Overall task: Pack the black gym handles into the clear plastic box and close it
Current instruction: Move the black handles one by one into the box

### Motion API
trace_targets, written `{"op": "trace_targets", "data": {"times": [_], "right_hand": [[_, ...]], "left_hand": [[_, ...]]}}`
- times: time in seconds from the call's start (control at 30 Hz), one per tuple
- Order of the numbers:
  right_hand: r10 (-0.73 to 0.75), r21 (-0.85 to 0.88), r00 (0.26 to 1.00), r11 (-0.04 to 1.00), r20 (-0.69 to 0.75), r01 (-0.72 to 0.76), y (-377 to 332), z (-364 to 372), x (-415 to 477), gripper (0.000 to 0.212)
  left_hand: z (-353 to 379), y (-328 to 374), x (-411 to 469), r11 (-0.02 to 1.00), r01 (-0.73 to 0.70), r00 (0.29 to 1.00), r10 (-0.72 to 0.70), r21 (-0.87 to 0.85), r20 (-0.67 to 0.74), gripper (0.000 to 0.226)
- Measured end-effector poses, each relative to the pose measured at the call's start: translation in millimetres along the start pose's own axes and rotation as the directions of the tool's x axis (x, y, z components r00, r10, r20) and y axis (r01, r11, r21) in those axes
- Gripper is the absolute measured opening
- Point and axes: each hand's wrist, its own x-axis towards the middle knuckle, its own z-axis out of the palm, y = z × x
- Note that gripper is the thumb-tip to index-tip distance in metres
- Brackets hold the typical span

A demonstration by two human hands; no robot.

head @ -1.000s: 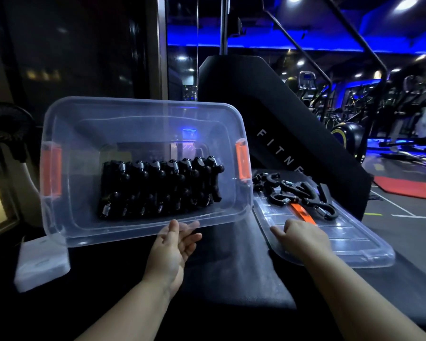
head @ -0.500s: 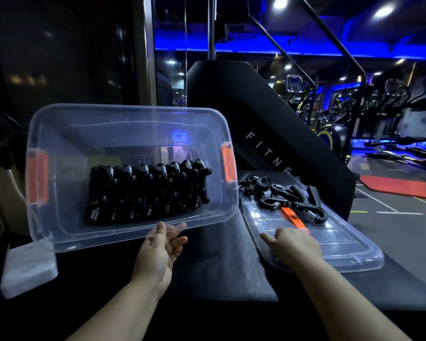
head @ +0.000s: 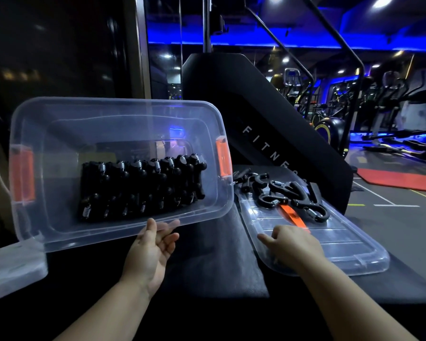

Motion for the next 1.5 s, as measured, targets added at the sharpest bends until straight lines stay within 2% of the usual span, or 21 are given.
{"op": "trace_targets", "data": {"times": [0.27,0.5,0.7,0.93,1.17,1.5], "right_hand": [[-0.053,0.057,0.985,0.996,-0.165,0.063,4.8,-15.6,28.9,0.047],[-0.162,0.071,0.970,0.982,-0.184,0.177,2.8,-19.6,92.8,0.060],[-0.258,-0.025,0.953,0.966,-0.157,0.257,-18.1,-16.6,129.8,0.064],[-0.306,-0.017,0.946,0.952,-0.106,0.306,-38.9,-5.3,170.1,0.071],[-0.333,-0.038,0.939,0.943,-0.082,0.331,-51.9,6.8,205.0,0.071],[-0.342,-0.062,0.937,0.936,0.065,0.346,-60.7,17.5,243.2,0.083]], "left_hand": [[-0.3,-3.2,2.0,1.000,-0.019,1.000,0.020,0.018,-0.024,0.035],[5.5,-7.3,5.9,0.997,-0.060,0.995,0.064,0.056,-0.072,0.033],[8.6,-9.2,10.4,0.991,-0.073,0.988,0.087,0.116,-0.128,0.030],[8.4,-9.7,12.4,0.992,-0.071,0.984,0.086,0.102,-0.154,0.024],[6.9,-12.9,11.9,0.985,-0.098,0.979,0.121,0.143,-0.166,0.027],[2.1,-16.1,22.3,0.987,-0.110,0.978,0.129,0.119,-0.165,0.030]]}}
